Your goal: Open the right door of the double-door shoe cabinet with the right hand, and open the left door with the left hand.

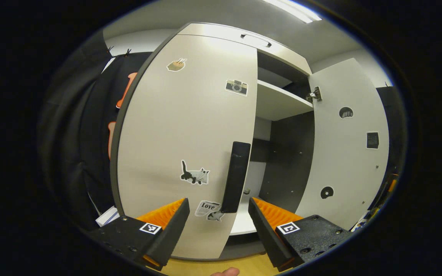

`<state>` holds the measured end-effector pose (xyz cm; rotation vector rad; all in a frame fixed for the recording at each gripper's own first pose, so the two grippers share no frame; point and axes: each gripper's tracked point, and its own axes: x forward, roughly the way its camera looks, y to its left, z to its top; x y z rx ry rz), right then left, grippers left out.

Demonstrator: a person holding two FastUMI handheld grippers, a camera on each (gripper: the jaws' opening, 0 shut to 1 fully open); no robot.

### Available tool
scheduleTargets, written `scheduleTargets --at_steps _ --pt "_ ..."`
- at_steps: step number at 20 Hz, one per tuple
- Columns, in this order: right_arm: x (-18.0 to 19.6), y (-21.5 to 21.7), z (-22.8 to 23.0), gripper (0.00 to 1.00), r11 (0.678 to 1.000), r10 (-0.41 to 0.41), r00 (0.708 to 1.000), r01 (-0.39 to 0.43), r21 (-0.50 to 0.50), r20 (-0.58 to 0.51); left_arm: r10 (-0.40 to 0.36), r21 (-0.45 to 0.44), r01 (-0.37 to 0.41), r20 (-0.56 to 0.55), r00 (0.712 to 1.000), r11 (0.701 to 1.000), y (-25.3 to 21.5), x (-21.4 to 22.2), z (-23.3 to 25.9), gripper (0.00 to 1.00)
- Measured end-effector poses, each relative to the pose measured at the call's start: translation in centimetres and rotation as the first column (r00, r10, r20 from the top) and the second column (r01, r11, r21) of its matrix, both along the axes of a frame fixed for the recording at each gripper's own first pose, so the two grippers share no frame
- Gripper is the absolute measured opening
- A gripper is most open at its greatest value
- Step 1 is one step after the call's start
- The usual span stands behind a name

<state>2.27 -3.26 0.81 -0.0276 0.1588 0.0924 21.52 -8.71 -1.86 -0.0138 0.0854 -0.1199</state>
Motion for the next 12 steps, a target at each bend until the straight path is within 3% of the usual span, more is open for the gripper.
scheduleTargets --at_steps 3,6,8,10,12 --pt "0.4 -0.9 -0.8 0.98 1.000 -0.003 1.000 0.003 0.014 -0.017 0.002 0.006 -0.002 0.009 1.000 1.000 -1.2 3.2 0.7 0.94" --pt "0.4 -1.5 -1.1 0.94 1.000 0.003 1.000 -0.002 0.025 -0.025 0.042 0.082 -0.046 0.050 0.998 0.996 -1.1 5.1 1.6 0.94" --pt "0.3 -1.9 -1.1 0.94 1.000 0.001 1.000 -0.001 0.029 -0.021 0.064 0.126 -0.069 0.040 0.997 0.990 -1.0 5.6 1.6 0.89" --pt "0.4 -2.1 -0.9 0.99 1.000 -0.002 1.000 0.002 0.031 -0.009 0.067 0.154 -0.071 0.032 0.997 0.986 -1.3 5.7 1.6 0.93" --pt "0.4 -2.1 -0.6 0.99 0.999 0.000 1.000 0.000 0.037 0.004 0.090 0.160 -0.094 0.034 0.995 0.983 -0.9 5.8 1.6 0.89"
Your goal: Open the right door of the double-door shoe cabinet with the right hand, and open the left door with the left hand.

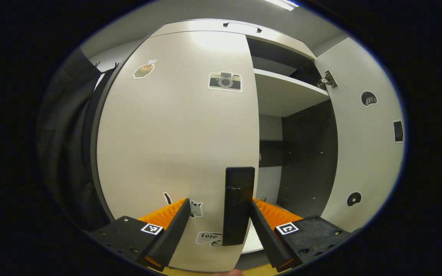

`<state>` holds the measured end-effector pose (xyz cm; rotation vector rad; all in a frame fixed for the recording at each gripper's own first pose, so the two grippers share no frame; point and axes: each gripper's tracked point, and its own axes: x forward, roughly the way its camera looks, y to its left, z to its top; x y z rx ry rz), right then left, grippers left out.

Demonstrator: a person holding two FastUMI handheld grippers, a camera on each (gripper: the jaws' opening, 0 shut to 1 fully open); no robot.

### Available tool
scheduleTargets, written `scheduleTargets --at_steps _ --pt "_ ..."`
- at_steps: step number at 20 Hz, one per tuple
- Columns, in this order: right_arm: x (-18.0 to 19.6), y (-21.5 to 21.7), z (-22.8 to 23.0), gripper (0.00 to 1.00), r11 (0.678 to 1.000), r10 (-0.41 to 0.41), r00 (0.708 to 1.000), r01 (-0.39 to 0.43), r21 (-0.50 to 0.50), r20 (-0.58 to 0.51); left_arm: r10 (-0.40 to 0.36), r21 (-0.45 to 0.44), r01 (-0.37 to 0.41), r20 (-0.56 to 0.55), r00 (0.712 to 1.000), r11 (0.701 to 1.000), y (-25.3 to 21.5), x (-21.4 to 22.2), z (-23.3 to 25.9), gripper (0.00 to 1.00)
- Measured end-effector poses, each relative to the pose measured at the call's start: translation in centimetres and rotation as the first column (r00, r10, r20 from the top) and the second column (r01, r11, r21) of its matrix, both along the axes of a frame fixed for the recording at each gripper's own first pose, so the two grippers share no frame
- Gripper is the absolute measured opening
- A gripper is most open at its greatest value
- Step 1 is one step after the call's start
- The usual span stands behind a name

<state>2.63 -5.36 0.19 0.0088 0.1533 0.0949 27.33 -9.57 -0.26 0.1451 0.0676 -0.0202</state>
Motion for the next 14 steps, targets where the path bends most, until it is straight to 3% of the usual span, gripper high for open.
scheduleTargets --at_steps 5,7,8,14 --pt "-0.1 0.3 -0.1 0.99 1.000 0.004 1.000 -0.004 0.002 0.002 0.001 0.008 -0.001 0.004 1.000 1.000 -0.6 0.1 0.0 0.87" --pt "-0.1 0.3 -0.3 0.99 1.000 0.003 1.000 -0.003 0.000 0.003 -0.048 -0.011 0.048 0.000 0.999 0.999 -2.3 -0.1 -0.3 0.71" --pt "-0.2 0.3 -0.3 0.99 1.000 0.002 1.000 -0.002 -0.001 0.002 -0.046 0.000 0.046 0.002 0.999 0.999 -2.6 -0.2 -0.3 0.31" --pt "-0.4 0.0 -0.1 0.99 1.000 -0.012 1.000 0.013 -0.018 0.011 -0.082 0.030 0.083 -0.026 0.996 0.996 -2.4 0.1 -0.4 0.20"
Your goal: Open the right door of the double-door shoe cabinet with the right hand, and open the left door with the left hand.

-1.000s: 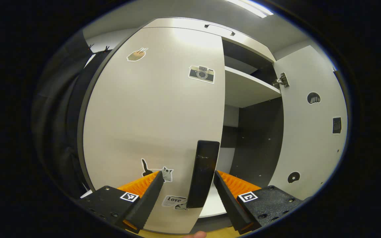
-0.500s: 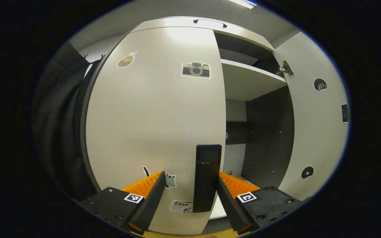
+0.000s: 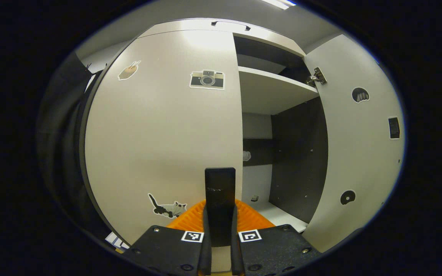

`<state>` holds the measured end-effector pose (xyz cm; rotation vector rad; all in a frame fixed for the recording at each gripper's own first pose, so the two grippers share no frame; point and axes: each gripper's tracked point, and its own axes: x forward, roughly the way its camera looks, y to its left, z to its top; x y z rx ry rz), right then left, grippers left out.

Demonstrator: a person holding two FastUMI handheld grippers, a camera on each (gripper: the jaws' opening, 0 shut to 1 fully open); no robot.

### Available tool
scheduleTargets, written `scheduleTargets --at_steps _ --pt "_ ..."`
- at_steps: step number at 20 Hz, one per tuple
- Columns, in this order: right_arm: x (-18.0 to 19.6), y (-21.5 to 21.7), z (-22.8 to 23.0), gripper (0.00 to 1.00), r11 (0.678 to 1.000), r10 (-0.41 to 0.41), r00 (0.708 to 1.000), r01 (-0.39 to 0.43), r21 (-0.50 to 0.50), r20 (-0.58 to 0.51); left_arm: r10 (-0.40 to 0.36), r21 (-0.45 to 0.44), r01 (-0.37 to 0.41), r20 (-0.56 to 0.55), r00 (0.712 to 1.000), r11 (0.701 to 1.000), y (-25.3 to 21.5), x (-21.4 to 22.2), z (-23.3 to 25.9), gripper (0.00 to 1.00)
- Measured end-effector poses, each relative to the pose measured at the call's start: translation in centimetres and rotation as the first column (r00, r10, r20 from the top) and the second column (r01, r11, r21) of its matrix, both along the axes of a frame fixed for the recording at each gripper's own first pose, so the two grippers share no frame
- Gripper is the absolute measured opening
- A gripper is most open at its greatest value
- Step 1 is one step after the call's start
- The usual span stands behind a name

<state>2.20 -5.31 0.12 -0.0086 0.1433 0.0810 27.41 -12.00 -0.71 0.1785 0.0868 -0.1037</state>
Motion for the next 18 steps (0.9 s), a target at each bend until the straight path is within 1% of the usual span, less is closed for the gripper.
scheduleTargets --at_steps 3,6,9,10,11,15,18 --pt "-0.4 0.2 0.2 0.99 1.000 -0.002 1.000 0.002 -0.010 0.004 0.013 0.033 -0.013 -0.014 1.000 0.999 0.0 -0.3 -0.1 0.19" --pt "-0.1 -0.1 0.3 0.99 1.000 -0.002 1.000 0.002 -0.018 0.007 -0.013 0.029 0.013 -0.017 1.000 0.999 0.1 -1.1 0.1 0.20" --pt "0.9 -0.7 0.1 0.99 1.000 -0.002 1.000 0.002 -0.025 0.009 -0.036 0.026 0.036 -0.019 0.999 0.999 0.5 -3.1 0.3 0.19" --pt "1.7 -1.0 -0.2 0.99 1.000 0.001 1.000 0.000 -0.024 0.007 -0.041 0.027 0.041 -0.019 0.999 0.999 0.6 -3.8 0.4 0.20" --pt "2.5 -1.2 -0.4 0.99 1.000 0.005 1.000 -0.005 -0.022 0.005 -0.046 0.029 0.047 -0.017 0.999 0.998 0.8 -4.5 0.5 0.19" --pt "4.0 -1.1 -0.5 0.99 1.000 0.018 1.000 -0.018 -0.011 0.004 -0.069 0.022 0.069 -0.009 0.998 0.997 2.1 -7.6 1.4 0.20" --pt "3.7 -1.1 -0.7 0.99 1.000 0.022 1.000 -0.022 -0.007 0.000 -0.070 0.034 0.070 -0.003 0.998 0.997 2.8 -9.3 1.7 0.20"
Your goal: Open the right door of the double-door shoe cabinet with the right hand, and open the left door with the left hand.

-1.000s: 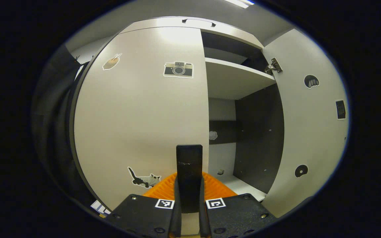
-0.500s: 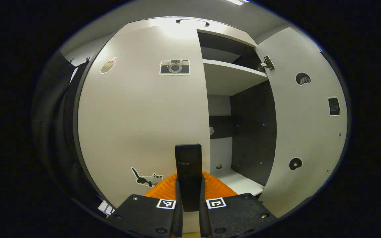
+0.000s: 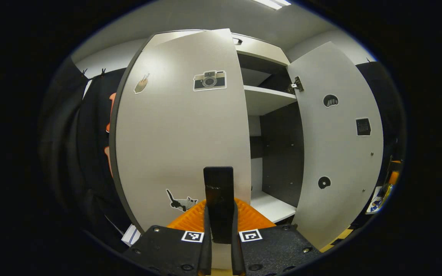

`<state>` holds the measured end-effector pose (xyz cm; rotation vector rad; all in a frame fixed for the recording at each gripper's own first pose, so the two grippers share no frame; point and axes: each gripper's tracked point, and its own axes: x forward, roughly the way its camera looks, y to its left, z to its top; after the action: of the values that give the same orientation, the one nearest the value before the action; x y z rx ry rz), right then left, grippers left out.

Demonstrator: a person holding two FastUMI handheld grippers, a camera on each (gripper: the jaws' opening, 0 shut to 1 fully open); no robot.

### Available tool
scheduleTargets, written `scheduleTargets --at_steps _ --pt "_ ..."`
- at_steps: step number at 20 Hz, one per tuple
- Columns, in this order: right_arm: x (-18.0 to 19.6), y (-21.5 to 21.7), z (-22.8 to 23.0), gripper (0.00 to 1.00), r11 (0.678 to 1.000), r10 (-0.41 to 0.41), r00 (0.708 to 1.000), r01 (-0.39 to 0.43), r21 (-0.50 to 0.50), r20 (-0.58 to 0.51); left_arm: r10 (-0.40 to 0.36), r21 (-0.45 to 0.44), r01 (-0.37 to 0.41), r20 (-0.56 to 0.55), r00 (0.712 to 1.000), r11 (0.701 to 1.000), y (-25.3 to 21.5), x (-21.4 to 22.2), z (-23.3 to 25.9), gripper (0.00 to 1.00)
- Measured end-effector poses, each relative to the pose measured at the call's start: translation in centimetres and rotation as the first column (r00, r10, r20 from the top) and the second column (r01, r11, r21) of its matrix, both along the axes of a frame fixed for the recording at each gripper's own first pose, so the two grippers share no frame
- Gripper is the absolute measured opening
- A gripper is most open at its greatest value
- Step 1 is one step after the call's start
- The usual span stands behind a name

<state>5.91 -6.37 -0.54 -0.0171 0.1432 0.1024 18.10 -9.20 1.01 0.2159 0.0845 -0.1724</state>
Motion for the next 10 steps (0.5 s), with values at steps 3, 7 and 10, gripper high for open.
scheduleTargets --at_steps 3,7,10 --pt "0.2 -0.2 -0.2 0.99 1.000 -0.002 1.000 0.002 -0.007 0.000 -0.009 -0.012 0.010 0.016 1.000 1.000 1.3 -2.1 0.7 0.20" --pt "0.4 0.0 -0.4 0.99 1.000 0.002 1.000 -0.002 0.012 -0.003 0.005 -0.011 -0.005 0.036 0.999 1.000 3.3 -4.9 1.6 0.20" --pt "0.1 -0.8 -0.6 0.99 1.000 -0.006 1.000 0.005 0.025 0.005 0.040 -0.001 -0.040 0.051 0.998 0.999 5.2 -6.5 2.3 0.20"
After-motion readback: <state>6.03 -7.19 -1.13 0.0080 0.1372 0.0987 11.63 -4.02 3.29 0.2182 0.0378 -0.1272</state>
